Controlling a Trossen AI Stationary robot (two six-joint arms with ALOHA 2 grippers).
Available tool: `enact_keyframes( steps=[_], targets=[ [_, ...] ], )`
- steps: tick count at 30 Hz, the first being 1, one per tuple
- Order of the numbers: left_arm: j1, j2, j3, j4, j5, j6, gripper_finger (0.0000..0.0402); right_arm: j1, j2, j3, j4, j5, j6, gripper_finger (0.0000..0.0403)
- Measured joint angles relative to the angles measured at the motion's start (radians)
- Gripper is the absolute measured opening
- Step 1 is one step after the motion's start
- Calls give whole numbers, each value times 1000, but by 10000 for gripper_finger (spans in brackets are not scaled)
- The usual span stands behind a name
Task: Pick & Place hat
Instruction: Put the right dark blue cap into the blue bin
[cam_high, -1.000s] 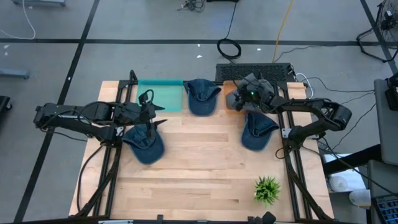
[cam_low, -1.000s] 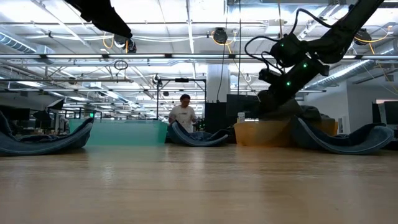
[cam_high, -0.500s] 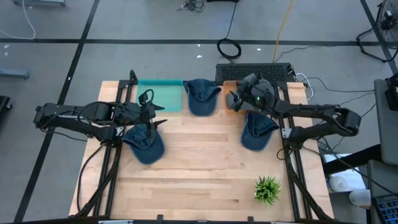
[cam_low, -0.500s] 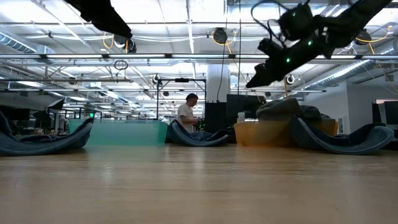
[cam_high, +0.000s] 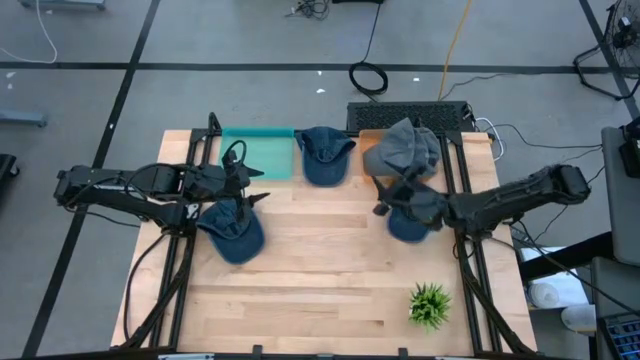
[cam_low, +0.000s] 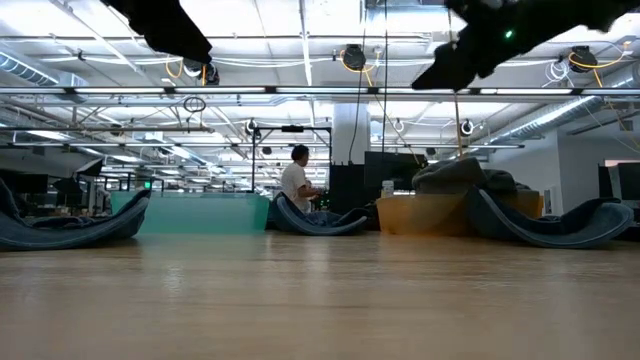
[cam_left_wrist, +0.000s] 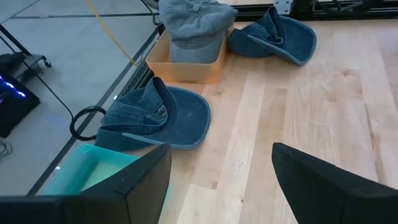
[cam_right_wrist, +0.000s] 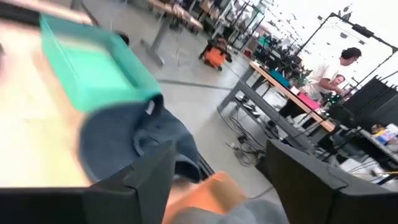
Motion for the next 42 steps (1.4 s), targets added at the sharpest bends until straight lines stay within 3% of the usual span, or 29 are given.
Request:
enact_keyframes(
  steps=[5, 9, 14, 18, 22, 30, 39, 42],
  targets=[
    [0, 0, 0, 0, 0, 3, 300, 192, -4, 0, 16, 180, 68, 288],
    [0, 0, 0, 0, 1, 3, 303, 318, -3, 0, 134, 334, 104, 301],
    [0, 0, 0, -1, 1, 3, 295, 428, 27, 0, 409, 531, -109, 299],
    [0, 0, 0, -1, -1, -25, 292, 461, 83, 11, 712, 538, -286, 298],
    [0, 0, 0, -2, -1, -49, 300, 464, 138, 55, 779, 538, -319, 299],
    [0, 0, 0, -7, 2, -74, 308, 472, 253, 87, 776, 538, -104, 295],
    [0, 0, 0, -7, 39, -98, 299, 557, 368, 114, 778, 529, 153, 295],
    [0, 0, 0, -7, 51, -99, 304, 572, 381, 142, 776, 378, 190, 295]
  ],
)
